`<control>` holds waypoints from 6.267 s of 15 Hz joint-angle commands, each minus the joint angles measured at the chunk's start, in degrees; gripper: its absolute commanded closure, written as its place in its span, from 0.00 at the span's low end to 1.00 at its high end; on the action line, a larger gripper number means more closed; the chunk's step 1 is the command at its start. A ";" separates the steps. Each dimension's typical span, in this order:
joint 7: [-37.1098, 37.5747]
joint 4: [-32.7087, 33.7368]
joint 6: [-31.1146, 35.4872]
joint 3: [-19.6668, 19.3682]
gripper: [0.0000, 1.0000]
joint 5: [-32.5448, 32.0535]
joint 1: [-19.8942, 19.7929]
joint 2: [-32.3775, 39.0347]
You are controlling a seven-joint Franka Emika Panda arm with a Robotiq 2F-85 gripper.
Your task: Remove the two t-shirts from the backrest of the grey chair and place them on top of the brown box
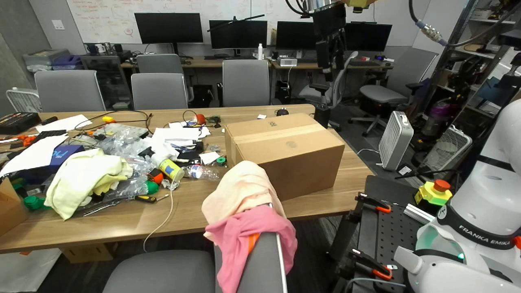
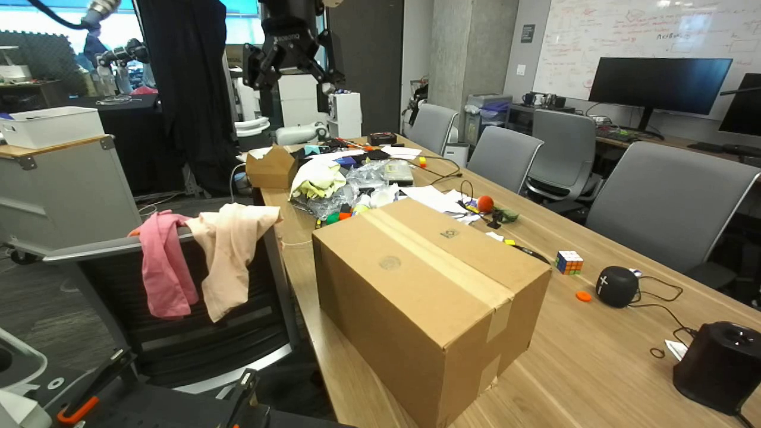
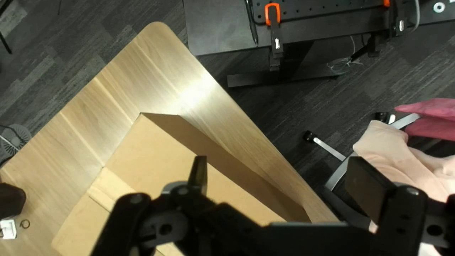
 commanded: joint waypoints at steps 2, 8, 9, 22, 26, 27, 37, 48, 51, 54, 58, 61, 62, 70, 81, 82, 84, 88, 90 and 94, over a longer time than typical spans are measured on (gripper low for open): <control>0.32 5.56 3.68 1.46 0.00 -1.10 1.90 4.41; 0.72 12.00 6.34 3.23 0.00 -0.27 3.88 11.60; 1.06 13.18 6.71 3.48 0.00 -0.06 4.15 13.13; 2.17 29.80 6.24 4.42 0.00 6.11 5.25 38.27; 2.97 34.56 2.71 5.08 0.00 9.84 5.45 42.30; 2.75 35.71 1.66 5.38 0.00 11.37 5.26 42.94; 9.31 32.74 3.52 6.08 0.00 12.07 9.86 45.63; 18.12 32.71 1.68 6.11 0.00 12.22 15.16 51.88; 18.37 33.67 0.83 5.86 0.00 12.17 15.06 53.43; 18.50 34.20 0.18 5.59 0.00 11.93 15.03 54.04; 18.71 35.26 -1.01 5.22 0.42 11.29 14.97 54.18; 19.02 36.44 -1.95 4.84 0.64 10.83 14.88 54.31; 19.25 36.77 -2.26 4.78 0.73 10.78 14.92 54.26; 19.75 39.63 -3.12 3.44 0.91 10.85 13.62 52.72; 25.10 49.19 -4.29 -1.24 0.91 10.84 8.68 48.52; 25.88 50.29 -4.84 -1.60 0.91 11.21 7.89 48.11; 27.40 52.88 -5.52 -2.20 0.91 11.87 6.35 47.98; 30.21 57.39 -6.95 -3.24 0.91 13.99 2.32 48.02; 31.73 59.20 -7.42 -3.76 0.91 15.69 -0.07 48.34; 34.62 60.08 -7.05 -4.68 0.91 19.46 -4.91 48.47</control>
